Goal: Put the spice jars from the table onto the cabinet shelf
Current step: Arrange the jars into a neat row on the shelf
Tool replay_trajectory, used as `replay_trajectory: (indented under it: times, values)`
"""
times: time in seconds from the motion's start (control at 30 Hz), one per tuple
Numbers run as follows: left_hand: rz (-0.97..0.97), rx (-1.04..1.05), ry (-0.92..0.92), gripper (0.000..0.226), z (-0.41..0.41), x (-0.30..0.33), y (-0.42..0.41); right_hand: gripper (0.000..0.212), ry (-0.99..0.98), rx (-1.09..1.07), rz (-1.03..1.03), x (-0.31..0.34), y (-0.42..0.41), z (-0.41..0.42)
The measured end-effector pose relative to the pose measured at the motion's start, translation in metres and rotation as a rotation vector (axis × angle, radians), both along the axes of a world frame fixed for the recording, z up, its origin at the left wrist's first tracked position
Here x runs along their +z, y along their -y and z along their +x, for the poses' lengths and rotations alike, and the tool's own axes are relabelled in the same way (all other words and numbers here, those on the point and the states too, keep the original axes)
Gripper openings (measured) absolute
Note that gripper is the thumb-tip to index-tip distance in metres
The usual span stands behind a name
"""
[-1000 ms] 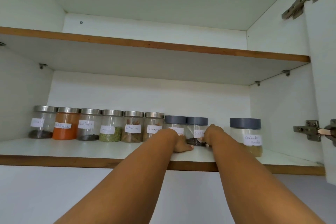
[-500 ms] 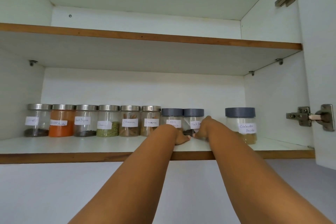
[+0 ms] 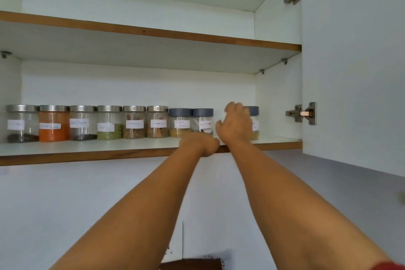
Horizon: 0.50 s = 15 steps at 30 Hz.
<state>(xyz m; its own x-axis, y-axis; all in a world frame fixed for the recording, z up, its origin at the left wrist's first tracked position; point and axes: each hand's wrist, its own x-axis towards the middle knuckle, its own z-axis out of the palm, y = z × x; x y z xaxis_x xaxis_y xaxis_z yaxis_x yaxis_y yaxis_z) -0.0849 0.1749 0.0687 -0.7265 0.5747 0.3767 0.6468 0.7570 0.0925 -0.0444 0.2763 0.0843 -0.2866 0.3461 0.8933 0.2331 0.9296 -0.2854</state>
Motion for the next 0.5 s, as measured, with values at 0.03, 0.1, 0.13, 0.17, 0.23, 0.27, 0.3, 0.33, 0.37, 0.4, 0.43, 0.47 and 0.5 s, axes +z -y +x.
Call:
replay_trajectory:
  times: [0.03,0.1,0.13,0.17,0.23,0.27,0.3,0.33,0.37,0.4,0.43,0.47,0.5]
  values:
    - [0.012,0.020,-0.088,0.054,0.008,-0.005,-0.002,0.044,-0.022,-0.060,-0.095,0.001,-0.010,0.006]
    - [0.016,0.034,-0.223,0.051,0.018,-0.010,0.000,0.068,0.018,-0.132,-0.330,0.004,-0.033,0.017]
    - [0.008,0.031,-0.245,0.050,0.020,-0.009,0.001,0.081,0.084,-0.125,-0.433,0.005,-0.045,0.020]
    - [0.000,0.023,-0.253,0.049,0.018,-0.009,0.001,0.092,0.180,-0.104,-0.508,0.007,-0.054,0.023]
    - [0.003,0.024,-0.206,0.054,0.013,-0.007,0.000,0.106,0.415,-0.069,-0.550,0.011,-0.064,0.023]
    - [-0.002,0.035,-0.172,0.056,0.012,-0.005,-0.001,0.108,0.511,-0.042,-0.538,0.015,-0.066,0.021]
    - [-0.013,0.034,-0.155,0.057,0.011,-0.004,-0.002,0.107,0.566,-0.006,-0.542,0.018,-0.067,0.019]
    - [-0.028,0.036,-0.150,0.058,0.010,-0.004,-0.003,0.106,0.584,0.030,-0.558,0.021,-0.069,0.014]
    - [-0.043,0.039,-0.161,0.058,0.008,-0.004,-0.004,0.107,0.595,0.042,-0.561,0.024,-0.071,0.007]
    - [-0.051,0.038,-0.176,0.058,0.006,-0.005,-0.004,0.109,0.614,0.044,-0.549,0.027,-0.072,0.000]
    - [-0.050,0.040,-0.189,0.057,0.004,-0.005,-0.004,0.110,0.637,0.043,-0.544,0.028,-0.072,-0.005]
    - [-0.046,0.039,-0.197,0.057,0.003,-0.005,-0.004,0.111,0.646,0.051,-0.539,0.030,-0.073,-0.014]
    - [-0.043,0.040,-0.204,0.057,0.002,-0.006,-0.004,0.111,0.651,0.058,-0.542,0.031,-0.074,-0.023]
